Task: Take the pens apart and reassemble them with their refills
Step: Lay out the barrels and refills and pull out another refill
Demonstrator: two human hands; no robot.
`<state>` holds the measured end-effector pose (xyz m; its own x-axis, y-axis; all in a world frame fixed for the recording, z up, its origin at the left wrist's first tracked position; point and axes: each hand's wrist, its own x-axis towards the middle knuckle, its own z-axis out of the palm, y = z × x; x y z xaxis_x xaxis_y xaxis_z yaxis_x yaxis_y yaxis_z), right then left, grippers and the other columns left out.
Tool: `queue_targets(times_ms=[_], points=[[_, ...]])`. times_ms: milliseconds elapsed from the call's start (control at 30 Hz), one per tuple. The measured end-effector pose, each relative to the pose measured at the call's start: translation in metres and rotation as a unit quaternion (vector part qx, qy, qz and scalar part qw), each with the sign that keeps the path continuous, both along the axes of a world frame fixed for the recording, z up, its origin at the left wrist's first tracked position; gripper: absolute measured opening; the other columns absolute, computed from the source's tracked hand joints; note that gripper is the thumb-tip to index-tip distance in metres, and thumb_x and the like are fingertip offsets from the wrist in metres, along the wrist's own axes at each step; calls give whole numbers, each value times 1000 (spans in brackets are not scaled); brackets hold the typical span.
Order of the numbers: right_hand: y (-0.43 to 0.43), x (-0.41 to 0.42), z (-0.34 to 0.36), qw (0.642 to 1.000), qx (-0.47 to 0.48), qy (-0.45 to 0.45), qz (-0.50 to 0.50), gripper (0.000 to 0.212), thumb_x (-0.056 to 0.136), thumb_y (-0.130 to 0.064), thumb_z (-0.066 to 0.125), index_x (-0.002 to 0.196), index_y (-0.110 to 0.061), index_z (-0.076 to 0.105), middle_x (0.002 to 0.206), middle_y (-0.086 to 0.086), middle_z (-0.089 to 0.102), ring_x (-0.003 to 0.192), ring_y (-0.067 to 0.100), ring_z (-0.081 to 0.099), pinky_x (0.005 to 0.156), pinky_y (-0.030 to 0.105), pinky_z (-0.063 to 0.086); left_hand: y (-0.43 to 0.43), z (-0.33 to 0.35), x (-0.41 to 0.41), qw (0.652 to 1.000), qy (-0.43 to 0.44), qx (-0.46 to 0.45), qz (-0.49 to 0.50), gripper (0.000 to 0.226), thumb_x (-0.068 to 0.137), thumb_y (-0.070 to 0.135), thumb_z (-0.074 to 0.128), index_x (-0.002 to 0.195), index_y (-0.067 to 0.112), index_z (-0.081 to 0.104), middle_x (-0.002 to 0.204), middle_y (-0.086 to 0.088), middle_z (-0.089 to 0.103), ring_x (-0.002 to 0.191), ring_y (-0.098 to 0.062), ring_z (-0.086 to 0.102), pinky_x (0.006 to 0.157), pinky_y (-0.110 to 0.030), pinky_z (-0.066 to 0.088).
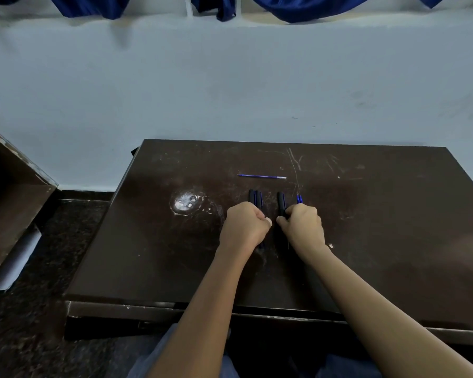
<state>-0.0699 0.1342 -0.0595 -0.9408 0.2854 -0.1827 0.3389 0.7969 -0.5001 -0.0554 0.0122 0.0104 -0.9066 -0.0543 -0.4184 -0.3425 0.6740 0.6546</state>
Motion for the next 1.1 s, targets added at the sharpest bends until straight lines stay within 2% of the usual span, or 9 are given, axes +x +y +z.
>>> queue_targets(times_ms=[100,367,533,633,700,933,1100], points=[[0,0,-1,1000,-5,6,2,27,88,-26,64,104,-4,66,98,15,67,89,32,66,74,40,57,-1,-1,0,1000,2,1,2,18,90,25,62,104,17,68,107,-3,66,82,-15,61,77,-29,52],[-1,-1,0,1000,-9,7,11,30,88,-27,64,108,-4,65,103,15,67,93,32,66,78,41,57,-2,-4,-2,1000,-1,-4,7,17,89,25,63,103,17,68,107,-4,66,92,-19,66,84,-34,55],[-4,-2,5,999,22,34,26,29,88,-30,63,107,-8,63,100,11,66,92,32,65,73,38,54,-4,-6,-2,1000,11,-10,22,6,87,25,63,89,21,67,105,-4,67,89,-21,67,76,-32,54],[-13,-1,4,997,-14,49,64,31,86,-29,65,111,-10,62,101,11,67,94,30,65,78,45,55,-5,-7,-4,999,16,-13,25,9,89,25,62,92,20,68,105,-5,67,89,-21,66,71,-31,51],[-18,1,1,995,-26,30,89,32,85,-31,65,109,-11,60,99,11,67,93,30,65,78,46,56,-5,-8,-5,1000,16,-14,22,13,90,24,60,98,18,69,106,-5,67,90,-20,65,71,-30,49],[-22,1,-6,991,-41,-49,114,31,83,-27,68,102,-8,54,97,11,64,87,29,66,76,44,57,-7,-8,-5,999,17,-13,30,12,90,21,60,98,17,68,108,-5,67,93,-19,64,75,-30,50],[-27,-2,-5,990,-20,-101,98,27,83,-22,69,99,-7,54,93,10,63,85,28,67,72,38,58,-7,-6,-5,999,20,-14,34,9,91,19,57,86,19,64,107,-4,66,90,-19,64,72,-29,49]])
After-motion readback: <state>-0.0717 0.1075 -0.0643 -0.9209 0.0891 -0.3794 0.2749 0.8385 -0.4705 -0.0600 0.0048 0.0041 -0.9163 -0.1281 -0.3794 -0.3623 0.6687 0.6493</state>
